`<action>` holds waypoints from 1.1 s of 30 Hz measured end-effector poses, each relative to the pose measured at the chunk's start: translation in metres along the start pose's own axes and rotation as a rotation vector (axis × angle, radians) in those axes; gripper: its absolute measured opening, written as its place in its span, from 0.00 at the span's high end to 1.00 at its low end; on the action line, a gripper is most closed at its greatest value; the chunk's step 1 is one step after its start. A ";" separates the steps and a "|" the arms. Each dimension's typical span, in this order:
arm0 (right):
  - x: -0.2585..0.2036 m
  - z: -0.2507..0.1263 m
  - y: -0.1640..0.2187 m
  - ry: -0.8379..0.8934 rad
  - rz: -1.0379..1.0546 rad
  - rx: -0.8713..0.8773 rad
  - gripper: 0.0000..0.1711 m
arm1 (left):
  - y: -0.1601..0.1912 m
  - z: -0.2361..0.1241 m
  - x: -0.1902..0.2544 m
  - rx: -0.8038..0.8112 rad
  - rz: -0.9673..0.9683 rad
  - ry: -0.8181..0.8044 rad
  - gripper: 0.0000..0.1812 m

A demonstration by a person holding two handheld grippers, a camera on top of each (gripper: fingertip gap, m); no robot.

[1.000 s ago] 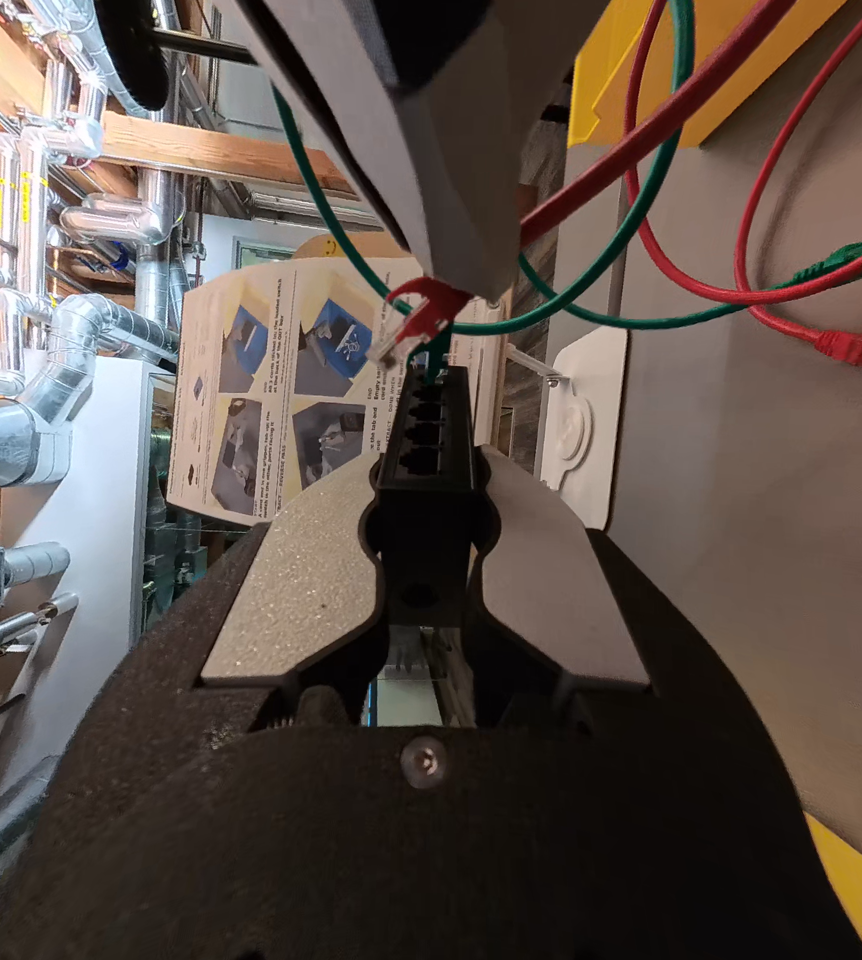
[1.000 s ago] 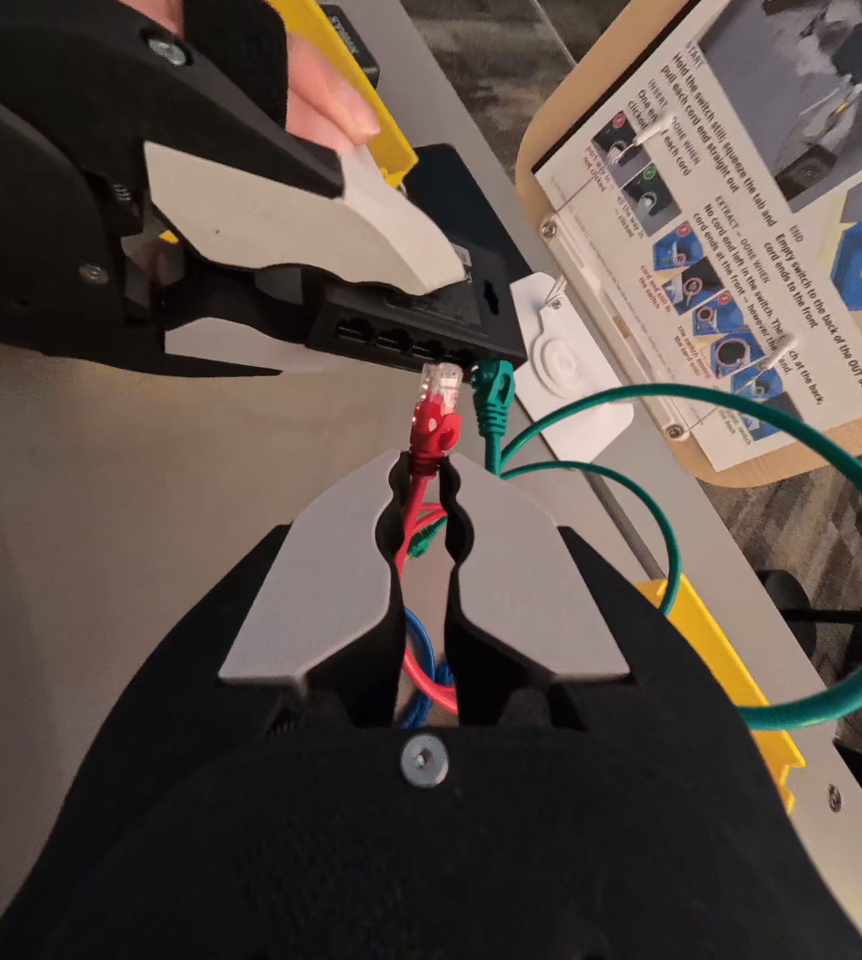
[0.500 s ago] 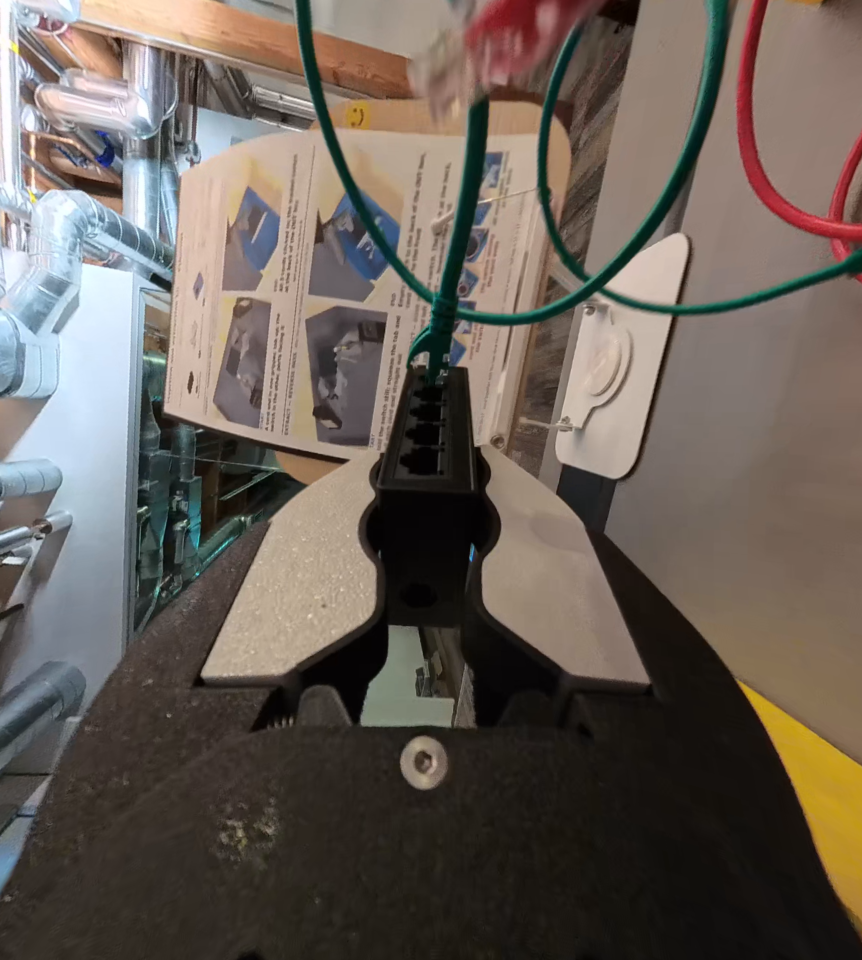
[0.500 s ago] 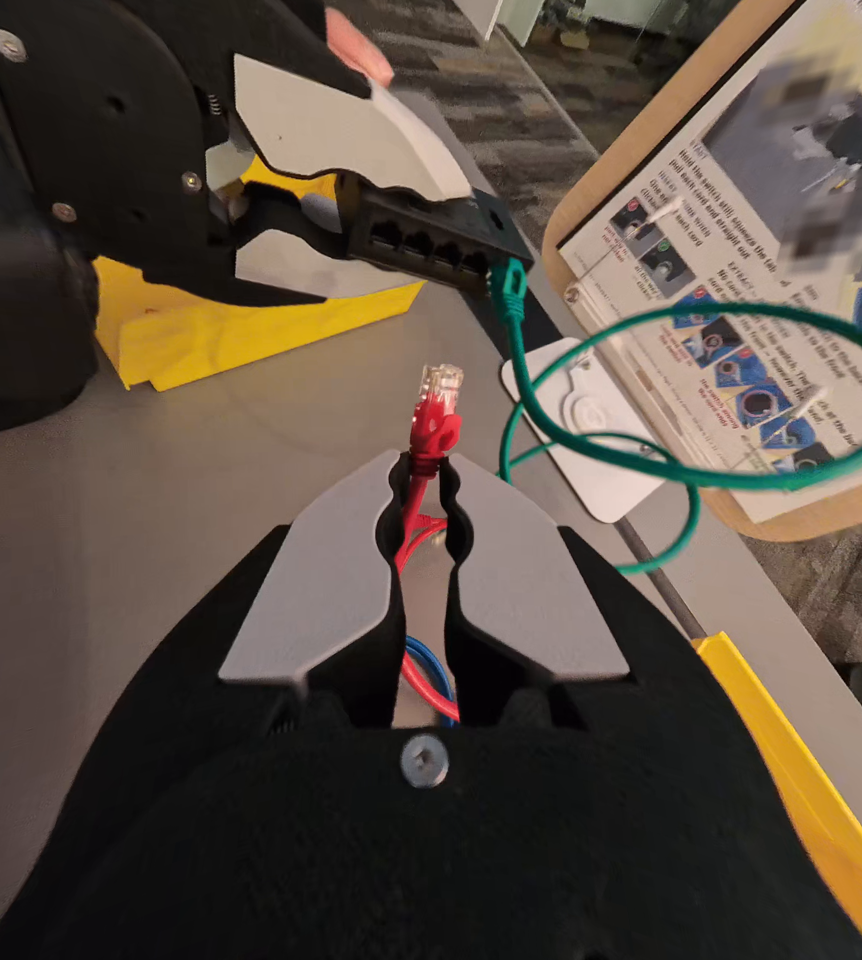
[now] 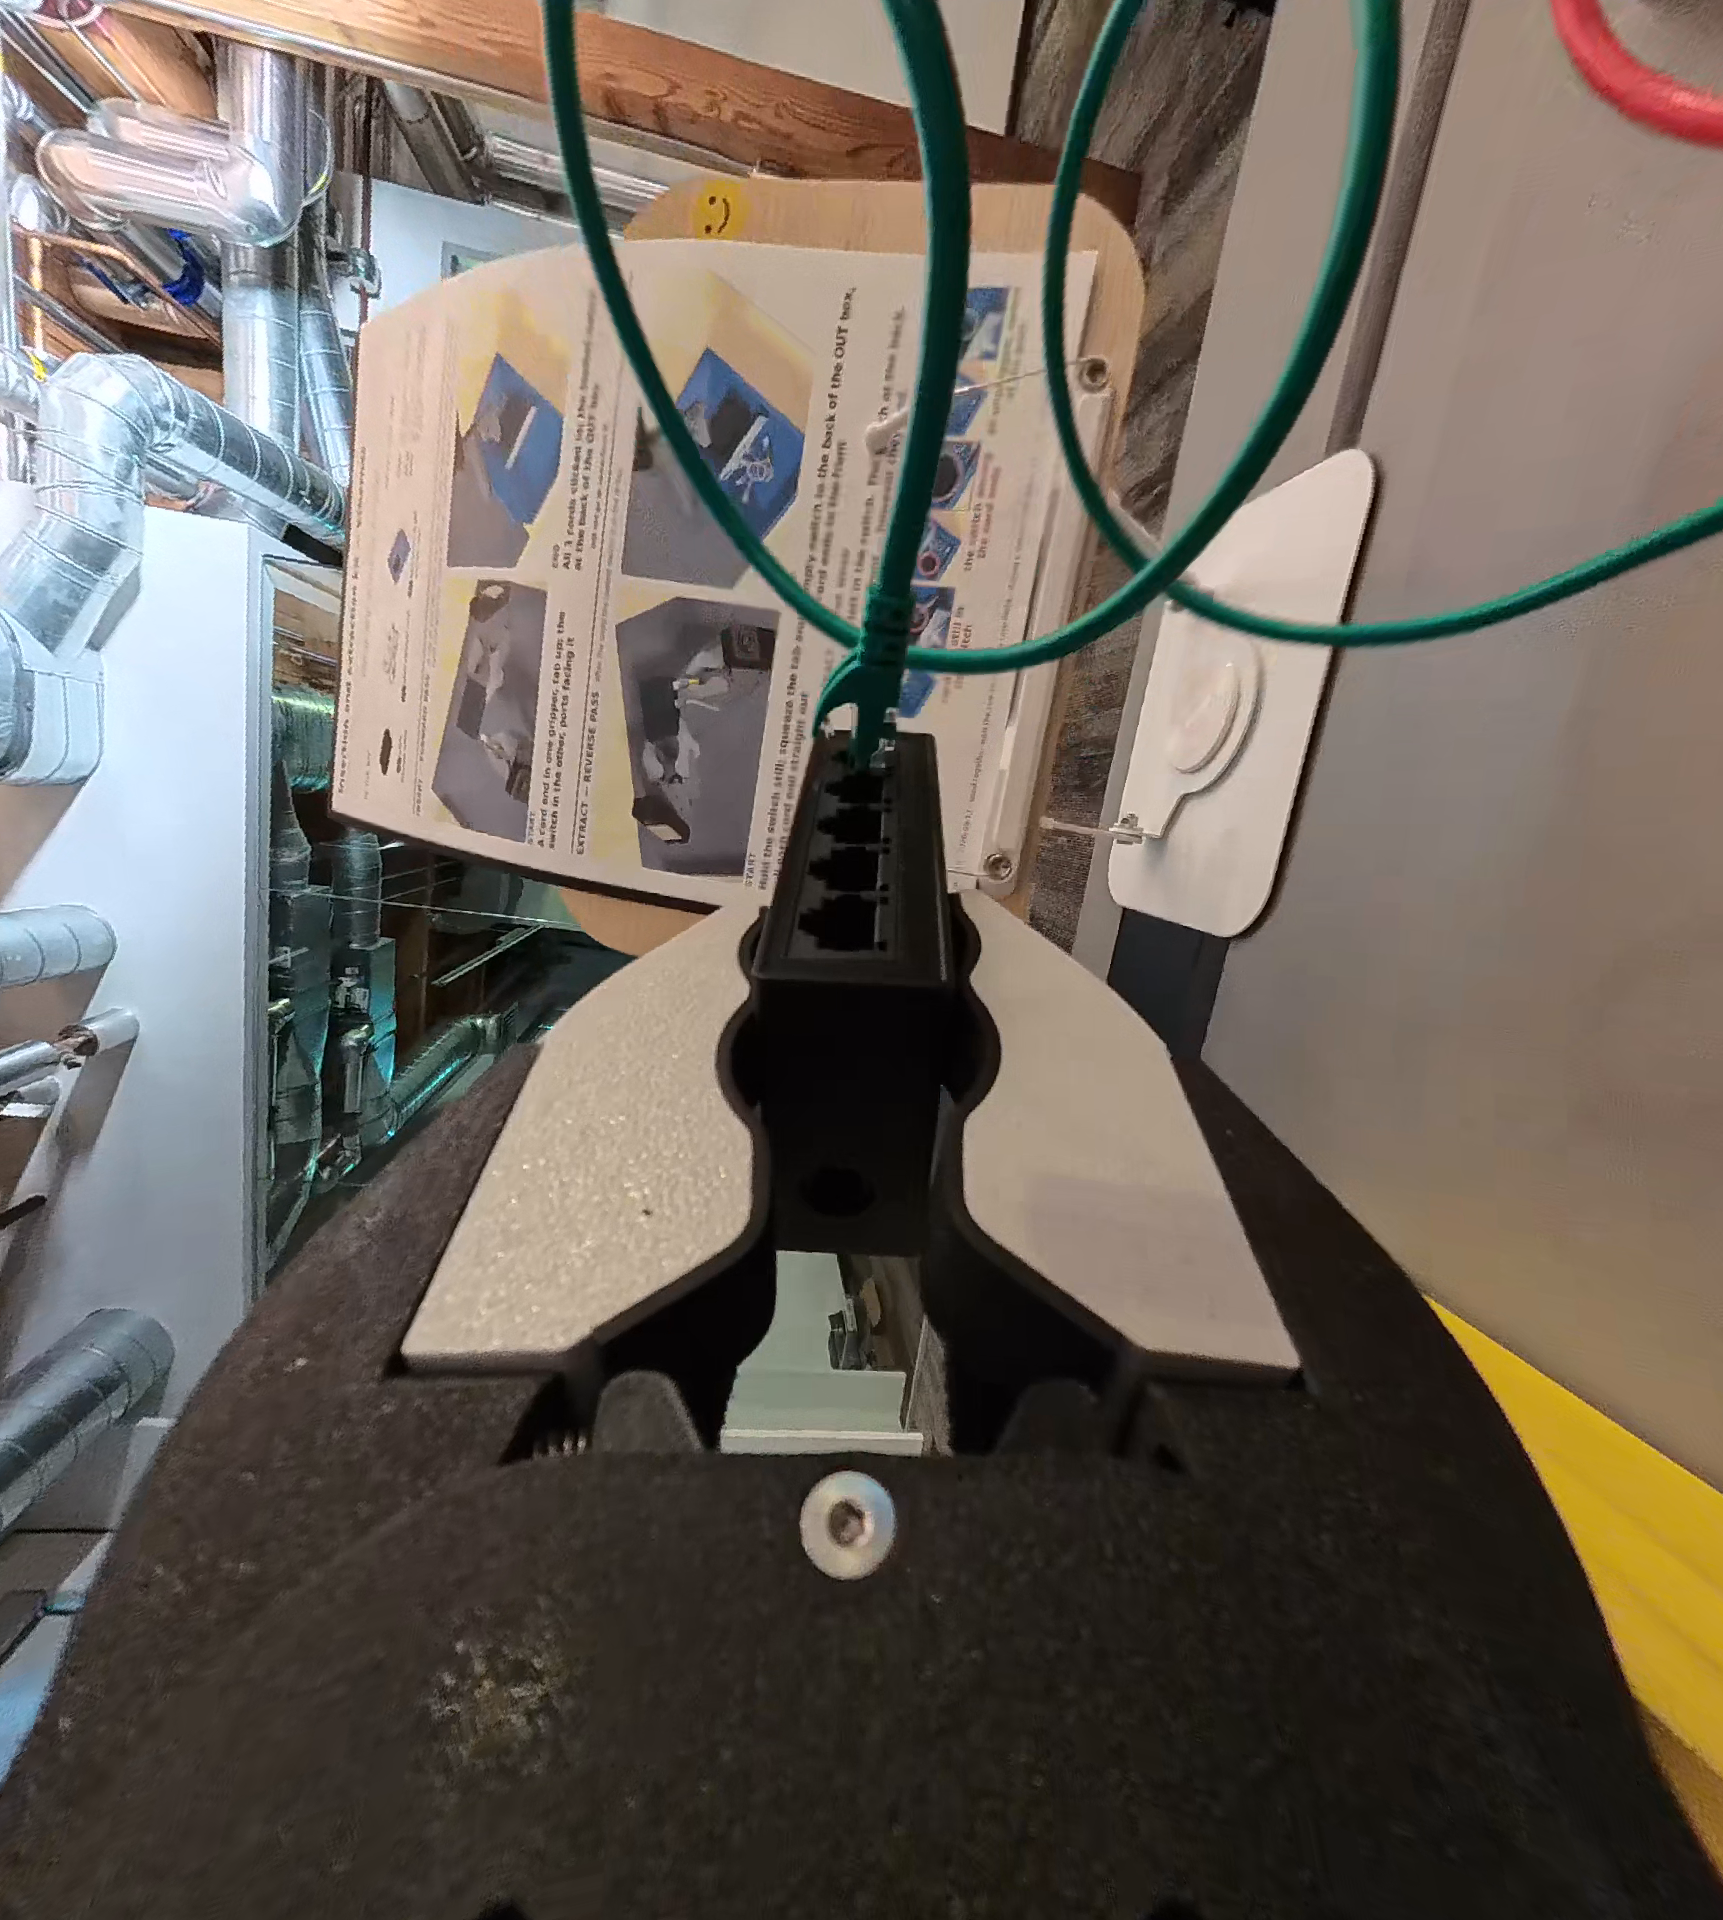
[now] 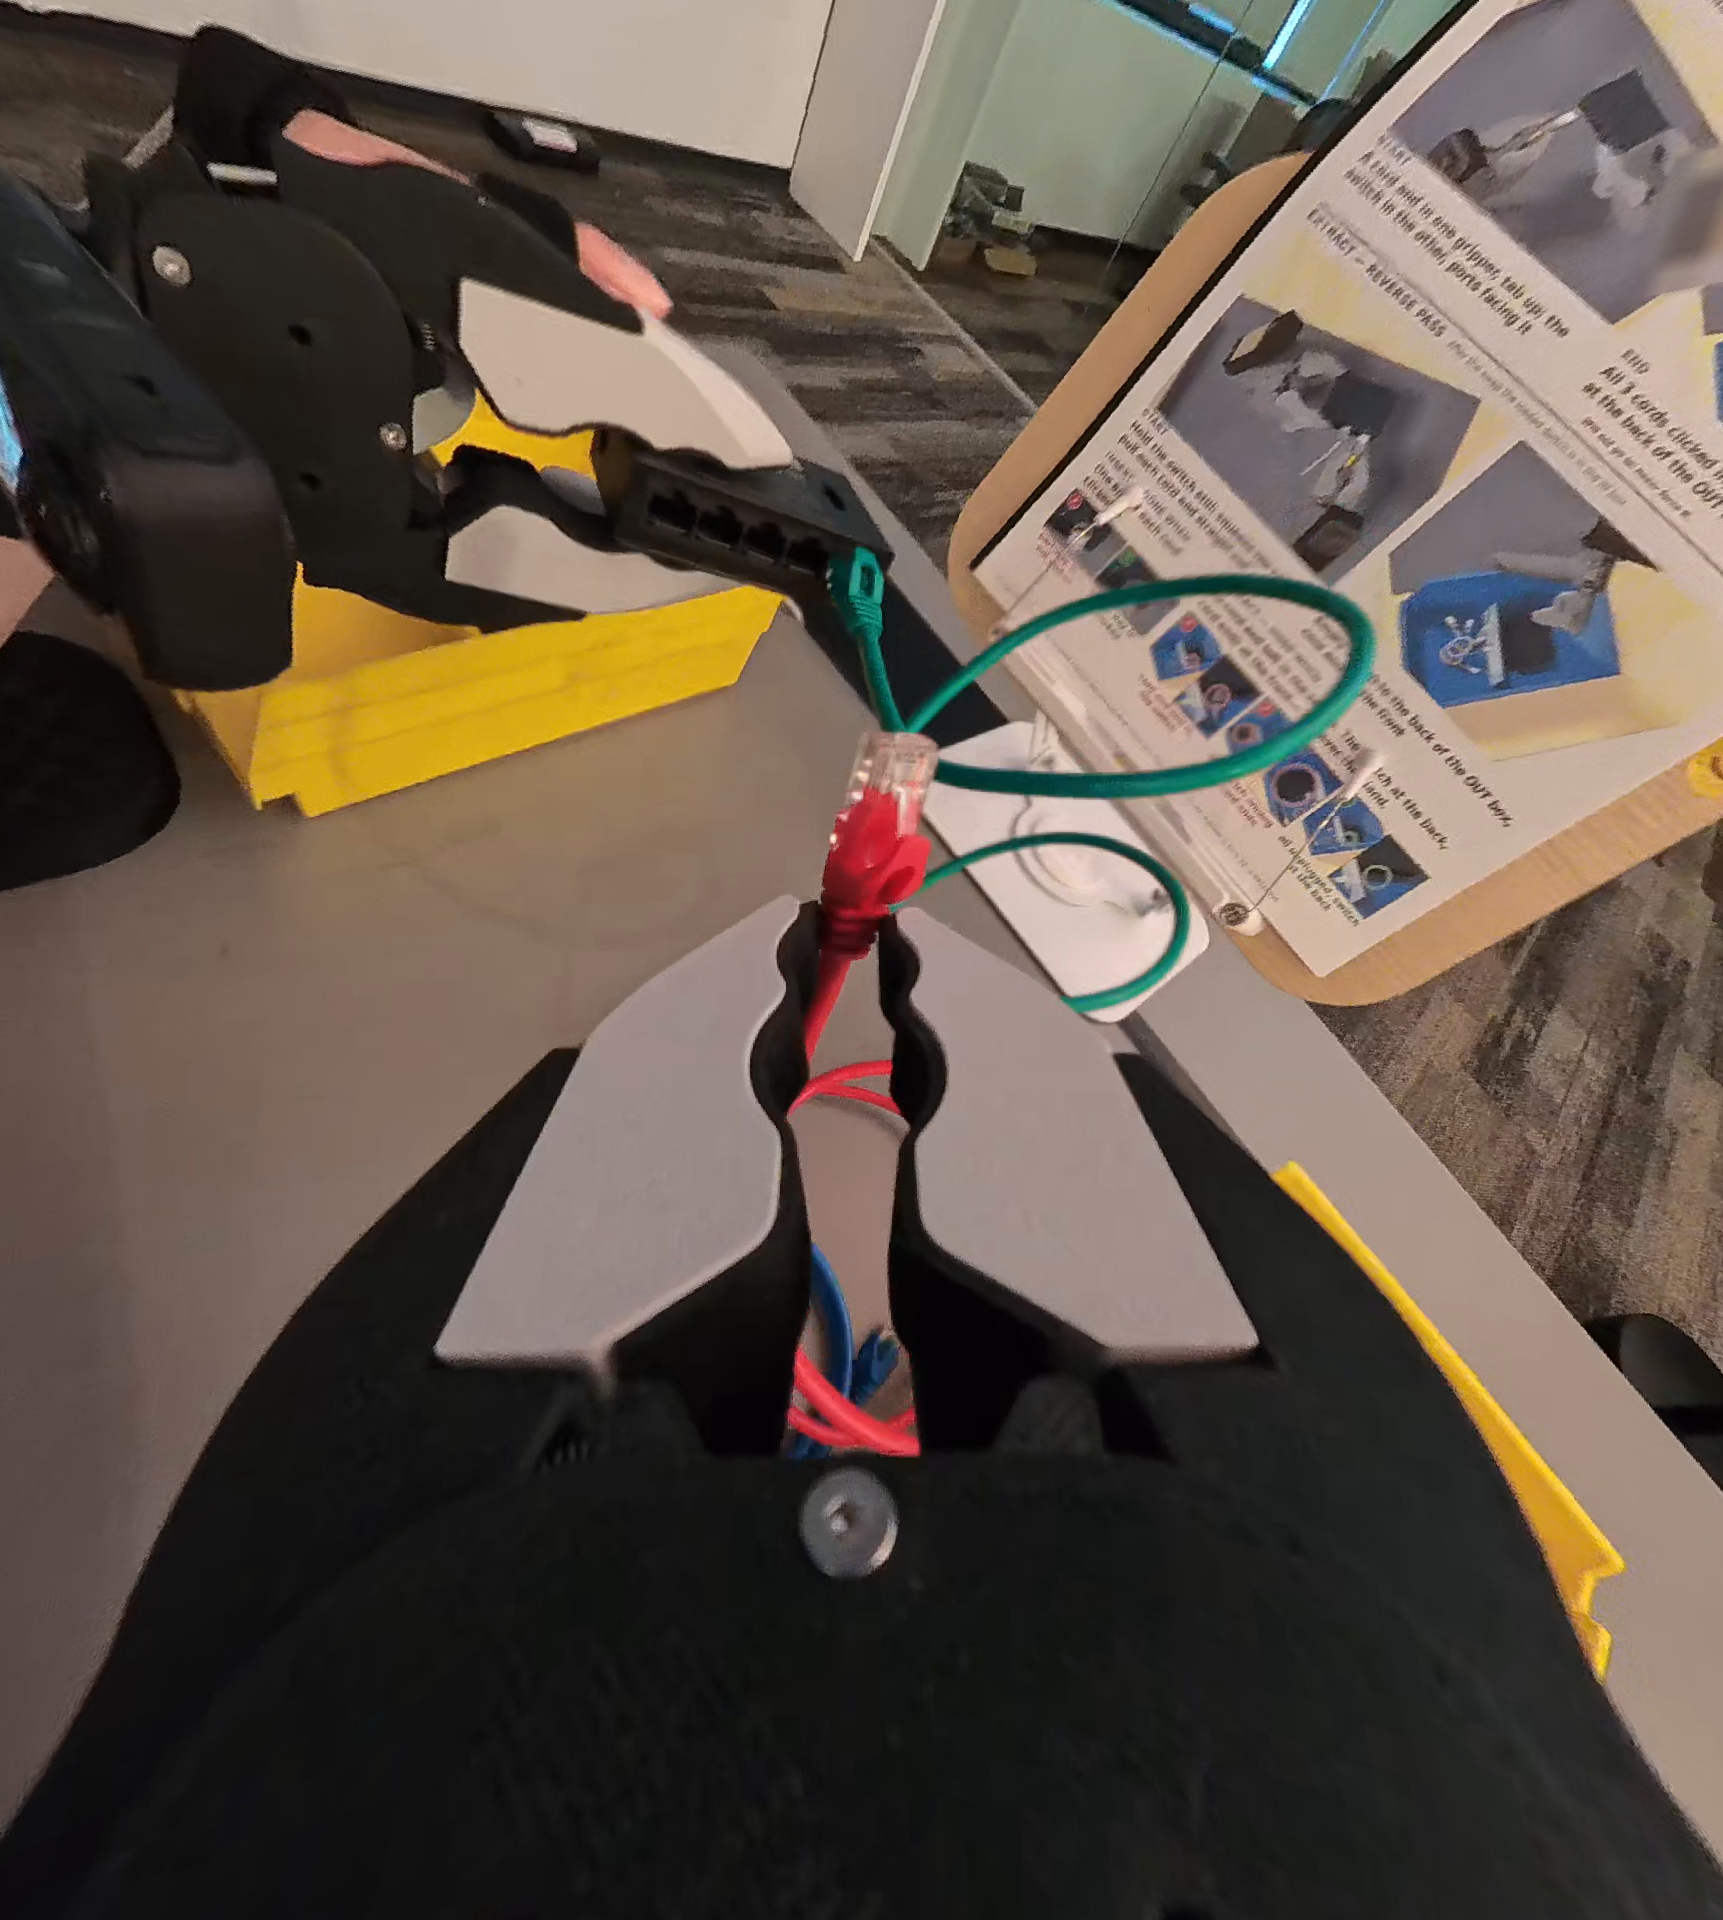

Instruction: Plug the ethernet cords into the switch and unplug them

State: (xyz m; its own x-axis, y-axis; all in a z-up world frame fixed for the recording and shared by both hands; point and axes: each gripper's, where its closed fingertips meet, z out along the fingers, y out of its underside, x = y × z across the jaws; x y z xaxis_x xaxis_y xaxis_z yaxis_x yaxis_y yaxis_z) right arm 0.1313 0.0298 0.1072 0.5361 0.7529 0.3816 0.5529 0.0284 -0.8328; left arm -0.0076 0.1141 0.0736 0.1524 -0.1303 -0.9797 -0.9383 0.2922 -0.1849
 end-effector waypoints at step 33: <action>-0.031 0.068 0.044 -0.085 0.030 -0.358 0.93 | -0.063 -0.008 0.036 0.137 0.172 0.058 0.84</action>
State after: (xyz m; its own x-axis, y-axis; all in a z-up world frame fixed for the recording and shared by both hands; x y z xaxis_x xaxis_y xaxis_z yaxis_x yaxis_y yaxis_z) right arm 0.0960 0.0525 0.0319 0.5086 0.8024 0.3121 0.7340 -0.2147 -0.6443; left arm 0.0543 0.0831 0.0505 -0.0279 -0.1209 -0.9923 -0.8974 0.4403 -0.0285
